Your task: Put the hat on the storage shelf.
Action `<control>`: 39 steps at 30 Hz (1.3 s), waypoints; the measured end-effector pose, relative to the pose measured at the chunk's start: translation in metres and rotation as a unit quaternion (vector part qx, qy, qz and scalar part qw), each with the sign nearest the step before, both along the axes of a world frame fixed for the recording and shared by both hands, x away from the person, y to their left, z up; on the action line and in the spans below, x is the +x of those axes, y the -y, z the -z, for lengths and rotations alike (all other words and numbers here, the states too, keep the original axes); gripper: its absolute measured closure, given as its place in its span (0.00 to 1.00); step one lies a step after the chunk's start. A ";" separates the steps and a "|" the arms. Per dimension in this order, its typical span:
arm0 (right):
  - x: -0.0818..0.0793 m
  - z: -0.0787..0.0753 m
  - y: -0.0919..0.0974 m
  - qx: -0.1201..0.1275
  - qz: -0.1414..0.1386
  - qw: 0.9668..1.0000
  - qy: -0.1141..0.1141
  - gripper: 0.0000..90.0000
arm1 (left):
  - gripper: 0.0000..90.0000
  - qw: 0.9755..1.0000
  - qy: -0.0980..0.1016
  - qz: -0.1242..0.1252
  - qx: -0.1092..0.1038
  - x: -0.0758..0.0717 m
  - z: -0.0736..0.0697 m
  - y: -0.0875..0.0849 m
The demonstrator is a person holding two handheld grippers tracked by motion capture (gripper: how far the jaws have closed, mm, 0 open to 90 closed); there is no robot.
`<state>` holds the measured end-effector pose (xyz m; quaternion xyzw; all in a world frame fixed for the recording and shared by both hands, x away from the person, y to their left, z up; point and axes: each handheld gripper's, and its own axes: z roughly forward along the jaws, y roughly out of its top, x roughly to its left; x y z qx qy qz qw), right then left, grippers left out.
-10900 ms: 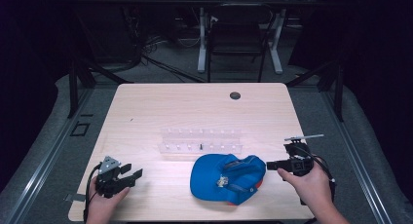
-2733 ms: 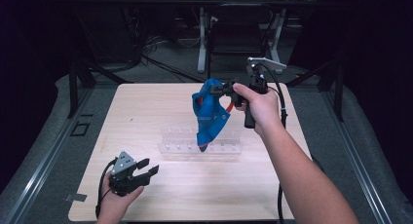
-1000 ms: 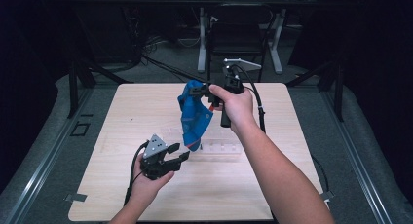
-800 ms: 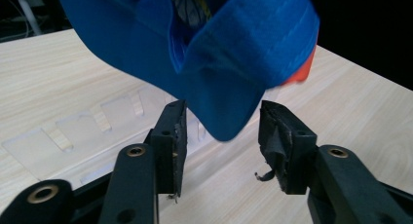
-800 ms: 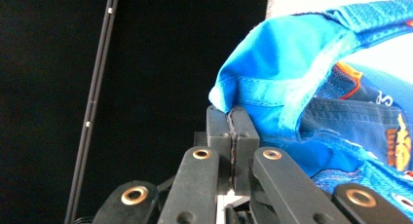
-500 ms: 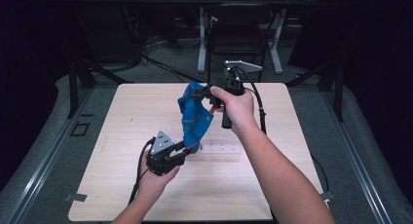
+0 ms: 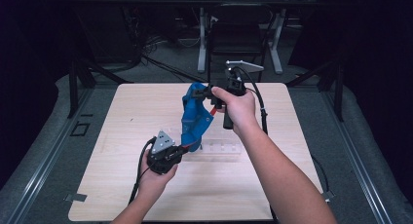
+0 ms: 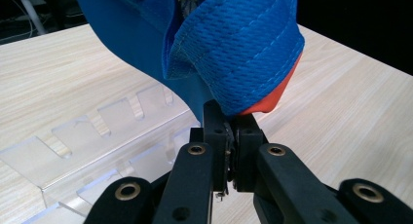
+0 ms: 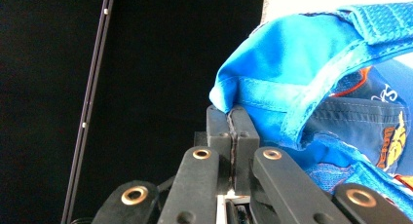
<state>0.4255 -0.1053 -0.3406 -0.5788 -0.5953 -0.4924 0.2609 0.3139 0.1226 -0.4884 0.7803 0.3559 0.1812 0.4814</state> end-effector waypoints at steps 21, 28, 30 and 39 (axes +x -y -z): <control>0.001 0.017 0.011 -0.031 0.008 0.999 -0.012 1.00 | 0.98 0.999 -0.013 0.011 0.034 0.004 0.016 0.005; 0.001 0.024 0.018 -0.040 0.012 0.999 -0.015 1.00 | 0.98 0.999 -0.016 0.011 0.034 0.004 0.020 0.006; 0.001 0.024 0.018 -0.042 0.012 0.999 -0.013 1.00 | 0.98 0.999 -0.016 0.011 0.036 0.004 0.020 0.007; -0.001 0.023 0.024 -0.050 0.020 0.999 -0.006 0.95 | 0.98 0.999 -0.015 0.007 0.037 0.004 0.021 0.007</control>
